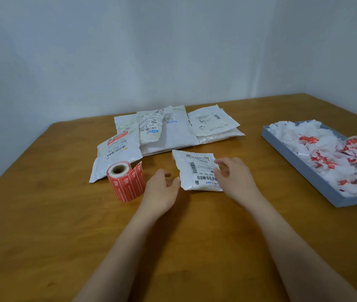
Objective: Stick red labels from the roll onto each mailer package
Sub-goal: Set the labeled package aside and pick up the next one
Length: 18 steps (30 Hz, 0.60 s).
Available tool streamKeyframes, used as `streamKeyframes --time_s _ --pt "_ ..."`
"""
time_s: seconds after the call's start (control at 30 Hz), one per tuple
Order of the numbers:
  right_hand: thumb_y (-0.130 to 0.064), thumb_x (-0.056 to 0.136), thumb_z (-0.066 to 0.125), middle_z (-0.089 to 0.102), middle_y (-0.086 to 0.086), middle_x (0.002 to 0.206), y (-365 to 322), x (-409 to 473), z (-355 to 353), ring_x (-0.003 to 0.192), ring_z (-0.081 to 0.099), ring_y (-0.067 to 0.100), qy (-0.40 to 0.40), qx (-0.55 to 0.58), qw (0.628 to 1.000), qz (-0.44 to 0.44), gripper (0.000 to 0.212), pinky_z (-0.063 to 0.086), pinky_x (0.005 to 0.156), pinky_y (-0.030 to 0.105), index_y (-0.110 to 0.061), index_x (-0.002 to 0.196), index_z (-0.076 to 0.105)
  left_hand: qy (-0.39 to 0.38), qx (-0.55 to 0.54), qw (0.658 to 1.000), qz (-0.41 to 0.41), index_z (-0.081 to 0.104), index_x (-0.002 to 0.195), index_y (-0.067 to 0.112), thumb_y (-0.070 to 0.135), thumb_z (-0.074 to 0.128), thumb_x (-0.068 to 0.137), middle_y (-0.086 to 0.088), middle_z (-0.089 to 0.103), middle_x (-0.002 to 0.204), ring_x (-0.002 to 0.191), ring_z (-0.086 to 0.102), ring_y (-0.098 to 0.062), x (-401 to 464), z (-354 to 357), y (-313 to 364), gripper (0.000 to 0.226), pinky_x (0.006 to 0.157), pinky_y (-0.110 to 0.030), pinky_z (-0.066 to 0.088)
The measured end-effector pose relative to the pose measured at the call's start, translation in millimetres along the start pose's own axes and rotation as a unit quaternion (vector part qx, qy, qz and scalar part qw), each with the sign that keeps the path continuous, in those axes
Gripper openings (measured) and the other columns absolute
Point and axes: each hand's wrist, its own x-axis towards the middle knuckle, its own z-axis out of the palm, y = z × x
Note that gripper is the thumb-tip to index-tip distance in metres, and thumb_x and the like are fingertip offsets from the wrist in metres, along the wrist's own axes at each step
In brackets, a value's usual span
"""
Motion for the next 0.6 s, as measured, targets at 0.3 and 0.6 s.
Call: streamKeyframes --time_s 0.3,0.6 --pt "-0.027 0.094 0.058 0.063 0.001 0.117 -3.2 -1.6 3.7 0.104 0.058 0.013 -0.055 0.009 0.998 -0.028 0.036 0.048 0.095 0.032 -0.018 0.129 0.056 -0.046 -0.281 0.957 -0.059 0.054 0.120 0.013 0.025 0.064 0.092 0.002 0.070 0.108 0.089 0.071 -0.011 5.6 4.9 -3.5 0.032 0.076 -0.027 0.058" --pt "-0.032 0.093 0.060 0.064 -0.007 0.114 -10.5 -7.4 -2.7 0.097 0.064 0.006 -0.010 0.241 0.969 0.058 0.043 0.051 0.072 0.021 -0.024 0.133 0.047 -0.151 -0.305 0.938 -0.070 0.061 0.119 0.012 0.001 0.067 0.086 -0.007 0.072 0.111 0.099 0.070 -0.023 -2.4 -6.4 -11.4 0.035 0.093 -0.045 0.054"
